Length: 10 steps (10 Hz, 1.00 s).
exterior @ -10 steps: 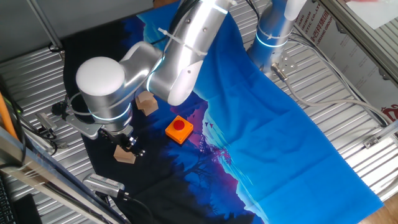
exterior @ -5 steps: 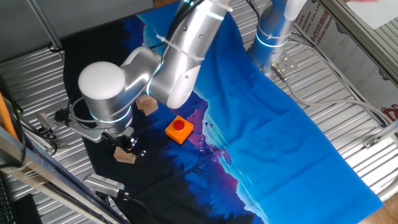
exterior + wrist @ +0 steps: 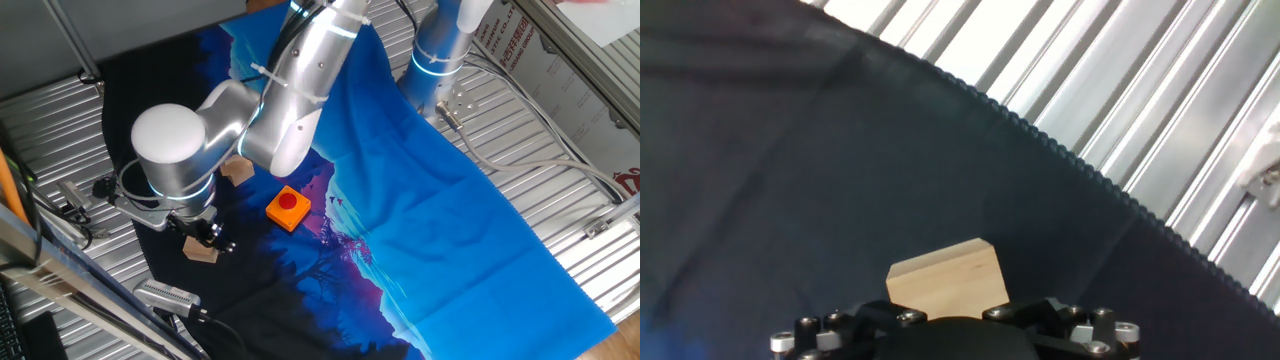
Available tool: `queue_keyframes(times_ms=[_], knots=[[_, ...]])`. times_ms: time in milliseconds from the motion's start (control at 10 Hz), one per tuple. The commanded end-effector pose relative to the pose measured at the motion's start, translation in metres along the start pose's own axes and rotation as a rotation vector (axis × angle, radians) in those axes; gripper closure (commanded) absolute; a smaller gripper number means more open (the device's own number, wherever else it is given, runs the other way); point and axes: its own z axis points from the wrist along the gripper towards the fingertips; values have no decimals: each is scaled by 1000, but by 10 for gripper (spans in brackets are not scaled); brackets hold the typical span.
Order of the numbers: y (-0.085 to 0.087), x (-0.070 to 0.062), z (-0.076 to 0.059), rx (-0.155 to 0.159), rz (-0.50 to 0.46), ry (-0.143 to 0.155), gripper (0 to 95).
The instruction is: Stack the blocks in a vertical line of five
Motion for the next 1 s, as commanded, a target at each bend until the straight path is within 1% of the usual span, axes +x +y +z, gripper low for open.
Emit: queue_keyframes(times_ms=[100,400,600,700,800,900,1000], knots=[[0,0,-2,4,17,1,950],[0,-2,-4,7,25,8,950],[1,-3,-6,-12,47,27,950],[1,-5,-12,1,73,28,950],[1,-6,-20,17,92,42,950],[1,-8,-28,40,102,60,950],[2,-9,-39,51,117,66,950]])
